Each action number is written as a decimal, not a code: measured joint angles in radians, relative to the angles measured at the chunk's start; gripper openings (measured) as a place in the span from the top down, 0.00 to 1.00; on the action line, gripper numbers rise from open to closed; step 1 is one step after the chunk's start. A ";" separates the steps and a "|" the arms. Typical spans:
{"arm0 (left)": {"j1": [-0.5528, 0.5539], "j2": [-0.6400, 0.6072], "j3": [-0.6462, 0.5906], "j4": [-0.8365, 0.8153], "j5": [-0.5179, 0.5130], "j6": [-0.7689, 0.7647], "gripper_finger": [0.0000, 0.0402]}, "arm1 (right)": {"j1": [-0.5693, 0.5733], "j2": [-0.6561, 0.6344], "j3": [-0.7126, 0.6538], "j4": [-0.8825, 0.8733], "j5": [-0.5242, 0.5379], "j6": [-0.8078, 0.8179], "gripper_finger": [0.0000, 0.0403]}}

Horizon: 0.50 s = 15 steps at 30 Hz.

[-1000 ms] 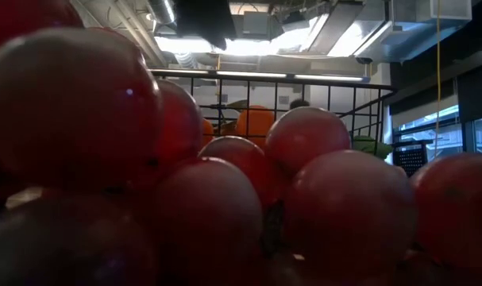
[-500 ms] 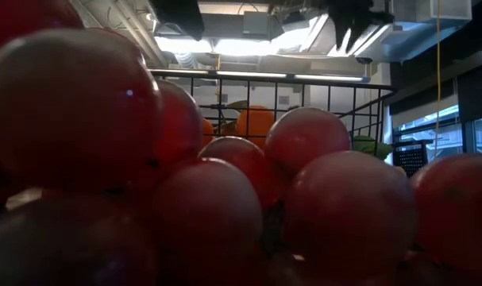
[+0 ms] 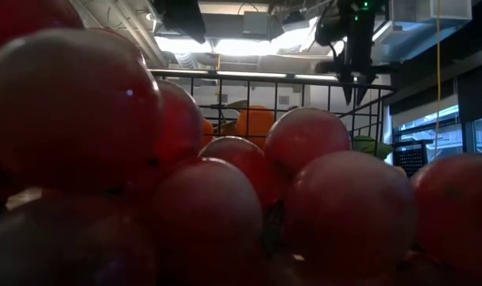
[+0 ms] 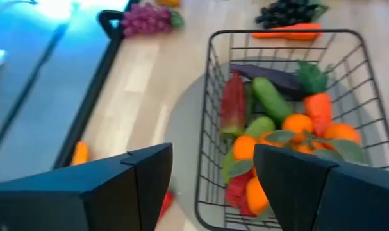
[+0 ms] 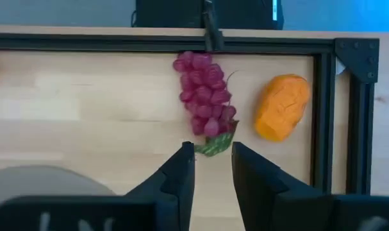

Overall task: Build produce basket
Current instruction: Put the mango into the basket

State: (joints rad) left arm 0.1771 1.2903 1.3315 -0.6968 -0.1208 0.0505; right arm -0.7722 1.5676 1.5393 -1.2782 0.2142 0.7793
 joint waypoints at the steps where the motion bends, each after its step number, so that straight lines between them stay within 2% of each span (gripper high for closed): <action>1: 0.013 0.000 0.000 0.000 0.031 0.004 0.48 | -0.008 0.000 -0.011 0.015 0.000 -0.003 0.77; 4: 0.051 0.000 0.000 0.001 0.081 0.013 0.48 | -0.030 0.000 -0.035 0.052 0.002 -0.032 0.77; 9: 0.121 0.000 0.000 0.002 0.093 0.023 0.48 | -0.062 0.000 -0.041 0.078 0.002 -0.046 0.77; 15: 0.211 0.000 0.000 0.002 0.193 0.103 0.48 | -0.101 0.000 -0.041 0.117 0.003 0.054 0.77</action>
State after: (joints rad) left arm 0.3881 1.2903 1.3315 -0.6950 0.0722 0.1540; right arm -0.8730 1.5673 1.4986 -1.1614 0.2169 0.8334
